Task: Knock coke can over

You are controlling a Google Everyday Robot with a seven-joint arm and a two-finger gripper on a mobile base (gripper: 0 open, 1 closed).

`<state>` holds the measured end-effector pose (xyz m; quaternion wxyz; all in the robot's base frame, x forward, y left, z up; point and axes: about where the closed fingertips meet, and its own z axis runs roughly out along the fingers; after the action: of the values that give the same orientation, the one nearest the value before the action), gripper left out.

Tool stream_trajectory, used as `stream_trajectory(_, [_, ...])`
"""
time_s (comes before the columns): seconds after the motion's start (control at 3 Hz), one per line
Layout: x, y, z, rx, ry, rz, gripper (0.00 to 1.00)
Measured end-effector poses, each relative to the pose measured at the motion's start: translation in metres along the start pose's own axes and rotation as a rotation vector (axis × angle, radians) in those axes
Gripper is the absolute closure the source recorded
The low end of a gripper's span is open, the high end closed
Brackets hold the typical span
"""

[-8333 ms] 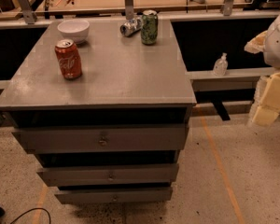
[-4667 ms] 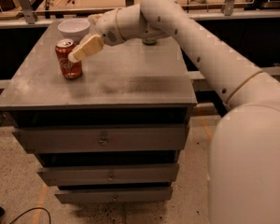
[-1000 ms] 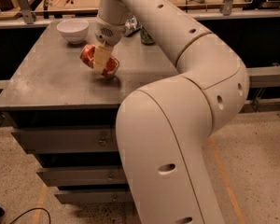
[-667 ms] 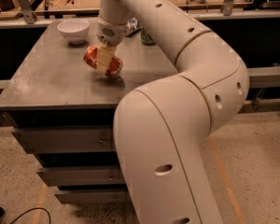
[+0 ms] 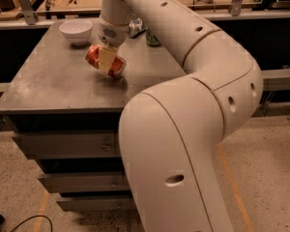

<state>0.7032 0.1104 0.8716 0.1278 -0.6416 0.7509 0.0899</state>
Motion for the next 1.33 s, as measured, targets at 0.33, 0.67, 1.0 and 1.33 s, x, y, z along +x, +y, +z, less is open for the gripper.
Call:
stream_trajectory(0.33, [-0.005, 0.001, -0.004, 0.023, -0.033, 0.003, 0.00])
stream_trajectory(0.67, [0.001, 0.003, -0.016, 0.068, -0.079, 0.038, 0.00])
stream_trajectory(1.0, [0.010, 0.027, -0.057, 0.121, -0.221, 0.051, 0.00])
stream_trajectory(1.33, [0.012, 0.086, -0.124, 0.206, -0.406, 0.011, 0.00])
